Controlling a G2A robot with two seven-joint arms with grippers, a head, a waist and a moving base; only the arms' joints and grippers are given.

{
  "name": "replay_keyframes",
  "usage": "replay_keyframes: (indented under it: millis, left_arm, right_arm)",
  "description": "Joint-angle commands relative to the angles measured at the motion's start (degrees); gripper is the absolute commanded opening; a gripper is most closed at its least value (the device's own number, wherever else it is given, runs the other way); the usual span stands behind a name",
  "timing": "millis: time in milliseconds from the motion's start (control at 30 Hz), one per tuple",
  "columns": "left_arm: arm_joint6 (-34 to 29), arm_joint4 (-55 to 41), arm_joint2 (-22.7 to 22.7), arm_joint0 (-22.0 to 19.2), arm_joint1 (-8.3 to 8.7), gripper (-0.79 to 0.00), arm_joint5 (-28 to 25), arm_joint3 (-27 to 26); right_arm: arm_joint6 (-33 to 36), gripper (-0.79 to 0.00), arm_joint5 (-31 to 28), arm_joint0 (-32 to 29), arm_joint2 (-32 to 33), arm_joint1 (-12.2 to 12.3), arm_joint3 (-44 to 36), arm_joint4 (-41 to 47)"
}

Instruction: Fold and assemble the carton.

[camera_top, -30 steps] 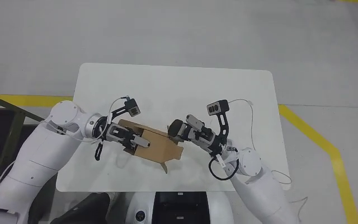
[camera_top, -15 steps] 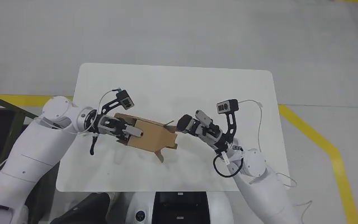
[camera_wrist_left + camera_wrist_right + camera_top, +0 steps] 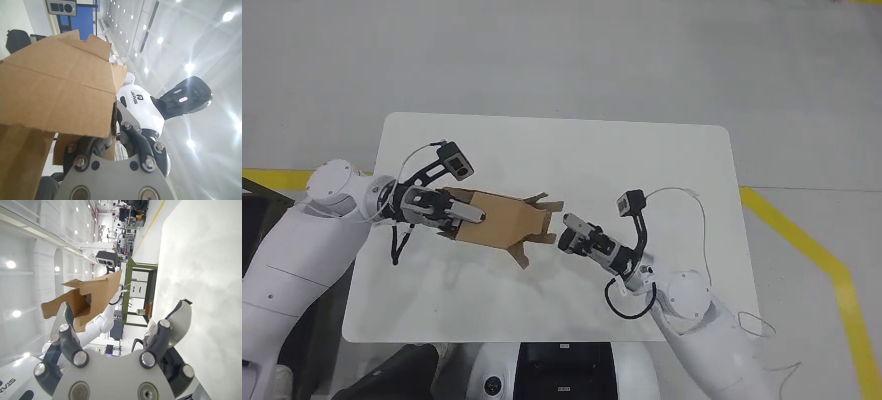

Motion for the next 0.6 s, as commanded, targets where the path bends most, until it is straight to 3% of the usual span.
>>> replay_keyframes:
  millis: [0, 567]
  left_arm:
    - [0.00, -0.66, 0.88, -0.68, 0.02, -0.785, 0.46, -0.15]
    - [0.00, -5.22, 9.36, -6.62, -1.45, -0.785, 3.31, 2.13]
  right_arm:
    - [0.21, 0.000, 0.27, 0.44, -0.53, -0.08, 0.84, 0.07]
    - [6.91, 0.000, -2.73, 1.99, -3.38, -0.23, 2.62, 4.10]
